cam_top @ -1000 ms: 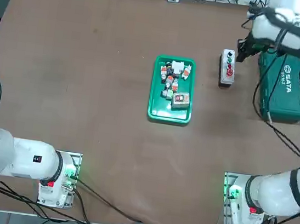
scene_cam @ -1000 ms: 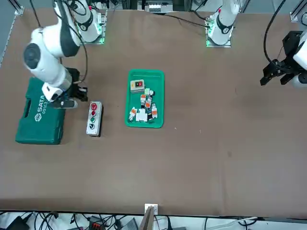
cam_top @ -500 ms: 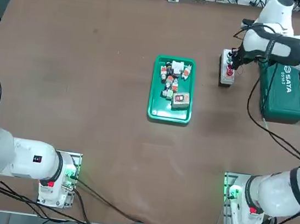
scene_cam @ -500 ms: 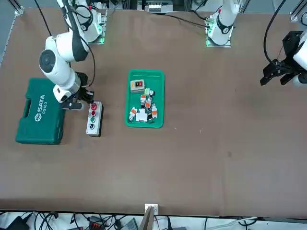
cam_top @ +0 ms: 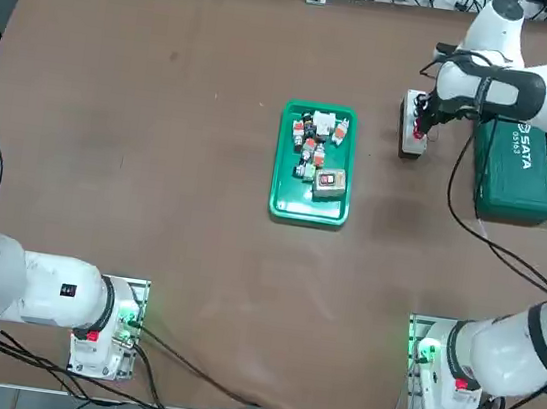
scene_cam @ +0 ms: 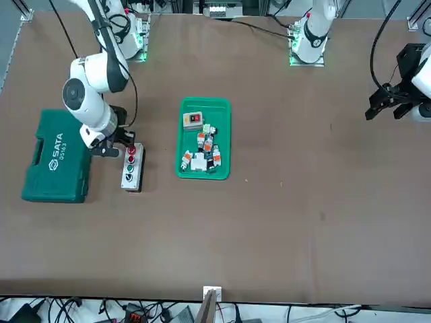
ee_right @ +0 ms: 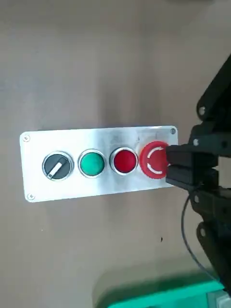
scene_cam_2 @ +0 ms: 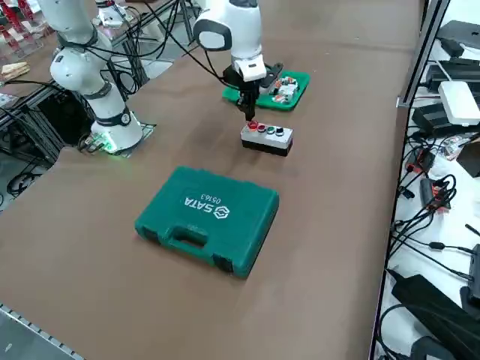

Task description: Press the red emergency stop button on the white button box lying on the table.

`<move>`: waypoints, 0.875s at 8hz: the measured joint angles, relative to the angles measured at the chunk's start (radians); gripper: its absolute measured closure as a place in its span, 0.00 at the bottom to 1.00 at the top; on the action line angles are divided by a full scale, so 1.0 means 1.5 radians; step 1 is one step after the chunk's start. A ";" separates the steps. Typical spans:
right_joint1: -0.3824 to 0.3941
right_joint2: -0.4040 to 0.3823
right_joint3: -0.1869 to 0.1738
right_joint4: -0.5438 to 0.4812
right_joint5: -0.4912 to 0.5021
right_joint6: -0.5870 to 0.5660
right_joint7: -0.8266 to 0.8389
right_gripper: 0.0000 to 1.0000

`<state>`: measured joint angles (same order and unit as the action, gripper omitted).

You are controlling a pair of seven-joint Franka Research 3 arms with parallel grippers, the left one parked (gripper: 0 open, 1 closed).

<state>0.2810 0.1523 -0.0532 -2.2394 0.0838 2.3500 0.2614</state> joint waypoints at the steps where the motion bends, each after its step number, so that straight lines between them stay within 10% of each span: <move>1: 0.000 0.000 0.000 0.000 0.000 0.000 0.000 0.99; 7: 0.000 0.027 -0.001 0.000 0.000 0.057 0.005 0.99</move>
<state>0.2810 0.1932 -0.0540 -2.2393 0.0836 2.4352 0.2688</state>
